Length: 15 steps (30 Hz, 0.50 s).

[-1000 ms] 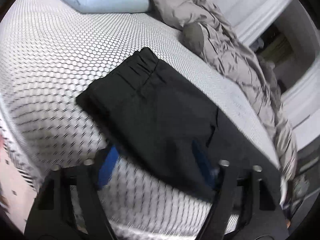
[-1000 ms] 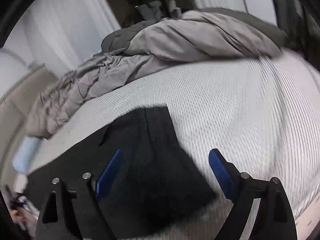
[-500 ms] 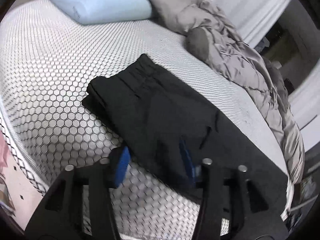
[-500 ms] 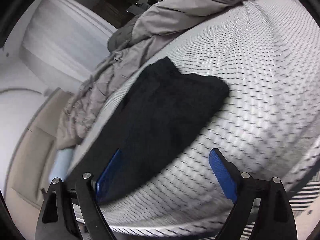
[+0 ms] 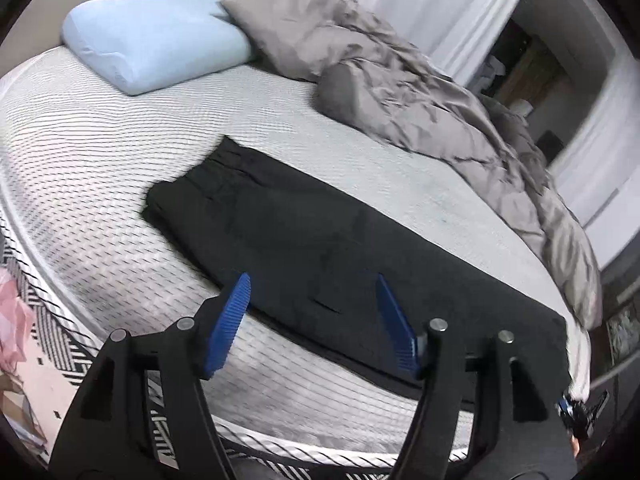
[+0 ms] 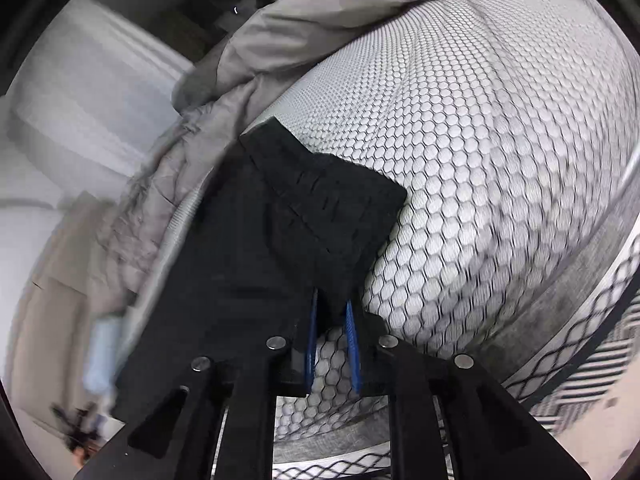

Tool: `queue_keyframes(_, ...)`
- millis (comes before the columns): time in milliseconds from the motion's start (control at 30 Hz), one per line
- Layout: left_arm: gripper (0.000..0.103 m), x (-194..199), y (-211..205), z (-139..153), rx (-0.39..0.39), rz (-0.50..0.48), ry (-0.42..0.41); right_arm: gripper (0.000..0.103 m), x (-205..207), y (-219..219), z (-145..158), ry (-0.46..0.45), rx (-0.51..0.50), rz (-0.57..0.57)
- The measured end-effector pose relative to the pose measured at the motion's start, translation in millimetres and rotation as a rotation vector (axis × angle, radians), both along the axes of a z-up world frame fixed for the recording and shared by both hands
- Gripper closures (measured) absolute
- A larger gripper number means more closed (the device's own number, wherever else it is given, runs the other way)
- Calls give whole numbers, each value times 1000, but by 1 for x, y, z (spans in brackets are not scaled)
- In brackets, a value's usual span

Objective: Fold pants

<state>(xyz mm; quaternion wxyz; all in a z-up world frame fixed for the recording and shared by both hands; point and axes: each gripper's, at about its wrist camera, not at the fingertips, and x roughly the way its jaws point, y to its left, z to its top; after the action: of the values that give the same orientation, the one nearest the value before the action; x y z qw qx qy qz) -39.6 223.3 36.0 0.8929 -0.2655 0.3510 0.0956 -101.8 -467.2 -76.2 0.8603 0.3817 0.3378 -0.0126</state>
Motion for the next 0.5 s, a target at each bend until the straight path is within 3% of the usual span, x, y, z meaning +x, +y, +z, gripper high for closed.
queue_keyframes(100, 38, 10, -42, 4, -2, -88, -8, 41, -9, -1, 6, -103, 51, 0)
queue_keyframes(267, 35, 57, -157, -2, 31, -308, 13, 39, 17, 0, 1, -122, 98, 31)
queue_keyframes(300, 35, 66, -181, -5, 31, -350, 18, 40, 25, 0, 1, -137, 104, 27)
queue_keyframes(433, 35, 93, -277, -17, 45, -493, 43, 89, 33, -3, 8, -112, 80, -14)
queue_keyframes(500, 35, 103, -322, -24, 43, -556, 50, 94, 20, 2, 25, -153, -6, -11)
